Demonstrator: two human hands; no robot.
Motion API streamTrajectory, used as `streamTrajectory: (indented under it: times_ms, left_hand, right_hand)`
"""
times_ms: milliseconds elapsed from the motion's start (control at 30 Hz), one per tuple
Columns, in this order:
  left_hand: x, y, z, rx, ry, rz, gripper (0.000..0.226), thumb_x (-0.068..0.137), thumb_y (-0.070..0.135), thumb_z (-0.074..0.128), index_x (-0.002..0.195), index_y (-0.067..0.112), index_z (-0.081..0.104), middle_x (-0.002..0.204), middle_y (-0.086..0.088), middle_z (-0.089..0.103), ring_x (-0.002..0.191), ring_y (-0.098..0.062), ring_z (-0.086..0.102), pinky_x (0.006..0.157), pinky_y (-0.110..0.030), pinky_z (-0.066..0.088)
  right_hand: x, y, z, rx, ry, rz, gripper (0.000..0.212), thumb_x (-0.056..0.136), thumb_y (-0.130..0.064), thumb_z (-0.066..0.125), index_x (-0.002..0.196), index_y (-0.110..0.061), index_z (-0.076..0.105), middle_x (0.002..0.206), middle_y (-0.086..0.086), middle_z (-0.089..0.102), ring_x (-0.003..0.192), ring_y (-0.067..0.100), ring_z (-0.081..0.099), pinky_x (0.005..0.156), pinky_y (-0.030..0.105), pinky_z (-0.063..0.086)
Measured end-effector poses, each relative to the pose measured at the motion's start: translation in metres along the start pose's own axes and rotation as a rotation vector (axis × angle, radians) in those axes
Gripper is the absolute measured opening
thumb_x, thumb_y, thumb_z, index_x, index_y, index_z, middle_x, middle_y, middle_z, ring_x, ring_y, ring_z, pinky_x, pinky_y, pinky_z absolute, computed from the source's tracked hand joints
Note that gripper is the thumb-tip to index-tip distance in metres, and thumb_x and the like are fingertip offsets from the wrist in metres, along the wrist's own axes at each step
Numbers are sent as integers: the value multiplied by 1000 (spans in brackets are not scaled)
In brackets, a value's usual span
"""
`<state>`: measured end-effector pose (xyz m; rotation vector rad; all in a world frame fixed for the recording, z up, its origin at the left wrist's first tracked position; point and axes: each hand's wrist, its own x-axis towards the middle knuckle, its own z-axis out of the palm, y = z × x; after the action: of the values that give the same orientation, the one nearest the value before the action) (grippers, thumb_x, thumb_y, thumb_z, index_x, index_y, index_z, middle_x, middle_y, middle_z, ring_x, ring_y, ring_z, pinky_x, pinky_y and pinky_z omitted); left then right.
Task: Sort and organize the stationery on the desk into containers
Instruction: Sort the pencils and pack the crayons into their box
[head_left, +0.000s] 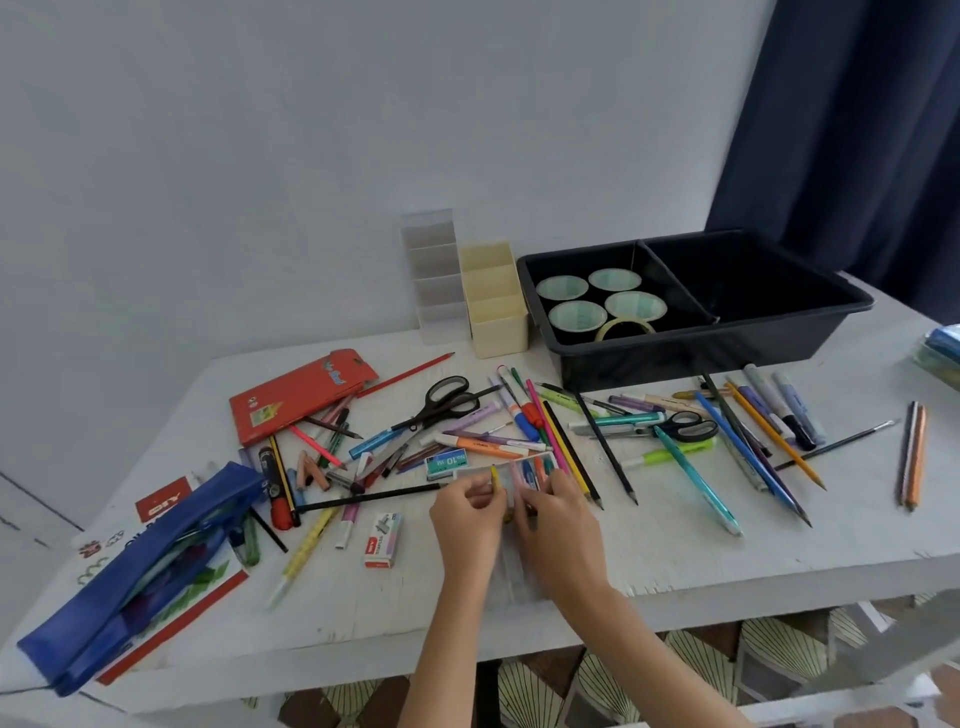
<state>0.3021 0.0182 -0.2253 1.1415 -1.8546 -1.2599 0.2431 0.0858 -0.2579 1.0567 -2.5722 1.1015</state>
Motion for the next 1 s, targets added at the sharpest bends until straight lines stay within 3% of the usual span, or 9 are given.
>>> streamTrajectory:
  times_ms: [67, 133, 267, 433, 533, 667, 733, 833, 1000]
  left_hand:
    - [1, 0, 1, 10, -2, 22, 22, 83, 3, 67, 104, 5, 68, 91, -2, 67, 78, -4, 62, 66, -11, 48]
    - [1, 2, 1, 11, -10, 59, 15, 83, 3, 67, 97, 8, 69, 84, 4, 66, 75, -1, 61, 66, -11, 49]
    - [0, 4, 6, 2, -59, 137, 10, 83, 3, 66, 85, 12, 70, 74, 11, 63, 70, 1, 61, 64, -8, 50]
    - [-1, -8, 14, 83, -30, 180, 15, 86, 2, 62, 98, 6, 68, 93, -3, 64, 78, -1, 61, 68, -5, 47]
    - [-2, -10, 16, 123, -8, 200, 14, 86, 2, 62, 98, 5, 67, 96, -4, 63, 80, -3, 60, 68, -6, 46]
    - [-3, -9, 17, 224, -4, 223, 13, 90, 4, 58, 99, 4, 66, 97, -3, 58, 83, -6, 55, 67, -1, 40]
    - [-2, -7, 18, 259, -23, 232, 12, 91, 3, 55, 97, 3, 65, 94, -2, 54, 76, -1, 49, 66, 1, 38]
    - [-3, 1, 19, 286, -48, 233, 15, 89, -5, 51, 82, 5, 59, 83, -2, 46, 68, -4, 42, 64, -3, 37]
    - [-1, -8, 26, 361, -33, 237, 9, 86, -3, 54, 83, -1, 62, 92, -12, 52, 83, -21, 51, 70, -14, 37]
  right_hand:
    - [-1, 2, 0, 36, 1, 3, 5, 84, -14, 68, 81, -10, 70, 81, -1, 51, 64, 14, 50, 47, 19, 41]
    - [-2, 2, 0, 65, -21, -5, 18, 84, -12, 68, 101, -12, 69, 88, 2, 55, 69, 15, 54, 51, 22, 48]
    - [-2, 0, -3, 55, -44, -28, 22, 85, -14, 67, 107, -13, 70, 83, 1, 50, 62, 11, 44, 46, 13, 34]
    - [0, 0, -4, 26, -66, -21, 18, 90, -15, 55, 97, -8, 71, 84, 1, 46, 65, 12, 42, 48, 10, 24]
    - [6, -2, -11, -53, -148, -60, 26, 95, -21, 47, 111, -11, 66, 101, 5, 51, 79, 13, 43, 53, 15, 31]
    - [13, -5, -23, -195, -300, -90, 31, 97, -26, 44, 122, -17, 58, 128, 4, 43, 111, 18, 44, 75, 27, 49]
    - [11, -3, -23, -182, -308, -115, 32, 97, -25, 46, 125, -17, 57, 126, 4, 43, 110, 18, 44, 75, 26, 47]
    - [6, 7, -20, -10, -230, -125, 26, 94, -17, 52, 116, -13, 66, 101, 2, 47, 87, 15, 45, 66, 24, 42]
    - [-1, 18, -16, 119, -180, -134, 20, 90, -8, 58, 106, -6, 70, 93, 4, 50, 83, 14, 46, 71, 24, 47]
